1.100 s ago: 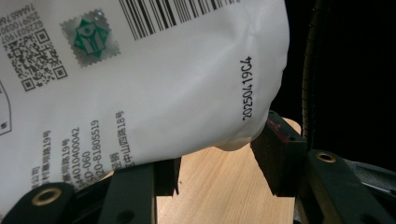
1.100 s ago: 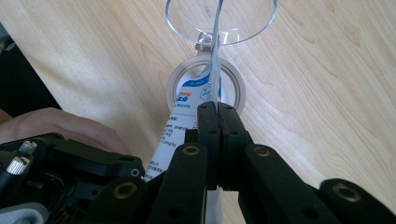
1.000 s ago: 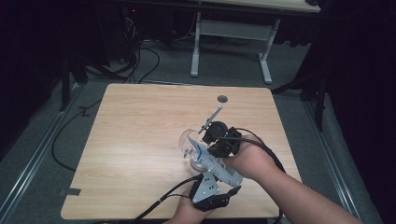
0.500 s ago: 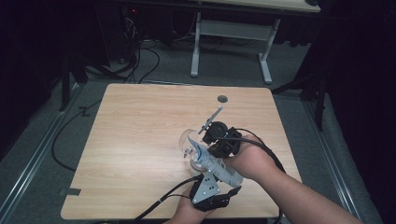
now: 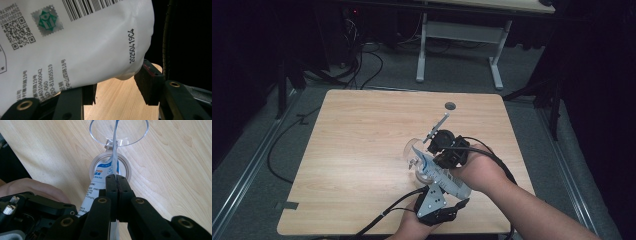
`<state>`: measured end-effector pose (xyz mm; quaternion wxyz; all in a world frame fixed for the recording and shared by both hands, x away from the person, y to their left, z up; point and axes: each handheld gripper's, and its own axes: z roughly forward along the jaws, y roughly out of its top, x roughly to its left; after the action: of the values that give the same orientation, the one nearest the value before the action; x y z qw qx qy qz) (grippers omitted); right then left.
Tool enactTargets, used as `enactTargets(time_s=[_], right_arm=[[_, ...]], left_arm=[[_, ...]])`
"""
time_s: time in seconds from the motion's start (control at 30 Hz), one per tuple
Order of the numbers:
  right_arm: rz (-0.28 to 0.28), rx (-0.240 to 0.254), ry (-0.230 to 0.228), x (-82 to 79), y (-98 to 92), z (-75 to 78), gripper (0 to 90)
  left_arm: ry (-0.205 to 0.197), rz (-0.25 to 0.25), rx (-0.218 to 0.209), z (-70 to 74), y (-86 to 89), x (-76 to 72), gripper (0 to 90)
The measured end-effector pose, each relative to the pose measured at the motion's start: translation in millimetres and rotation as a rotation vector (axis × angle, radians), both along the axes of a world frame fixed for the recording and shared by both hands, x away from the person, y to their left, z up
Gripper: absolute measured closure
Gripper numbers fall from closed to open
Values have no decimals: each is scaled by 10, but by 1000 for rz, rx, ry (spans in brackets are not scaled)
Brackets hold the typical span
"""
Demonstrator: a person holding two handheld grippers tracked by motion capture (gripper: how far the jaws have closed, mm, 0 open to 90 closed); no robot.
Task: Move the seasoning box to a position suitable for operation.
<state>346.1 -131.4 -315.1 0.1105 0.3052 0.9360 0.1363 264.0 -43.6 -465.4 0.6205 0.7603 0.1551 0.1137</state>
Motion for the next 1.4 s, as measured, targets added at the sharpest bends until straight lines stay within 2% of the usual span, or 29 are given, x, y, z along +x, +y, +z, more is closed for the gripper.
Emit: enactTargets(time_s=[0.63, 0.87, 1.4], right_arm=[[0, 10, 17, -32, -55, -44, 897], [-13, 10, 26, -47, -63, -56, 898], [-25, 28, 27, -65, -112, -60, 898]], left_arm=[[-18, 0, 43, -86, 12, -34, 544], [-1, -2, 53, -139, 16, -20, 543], [8, 8, 67, -206, 31, -8, 545]])
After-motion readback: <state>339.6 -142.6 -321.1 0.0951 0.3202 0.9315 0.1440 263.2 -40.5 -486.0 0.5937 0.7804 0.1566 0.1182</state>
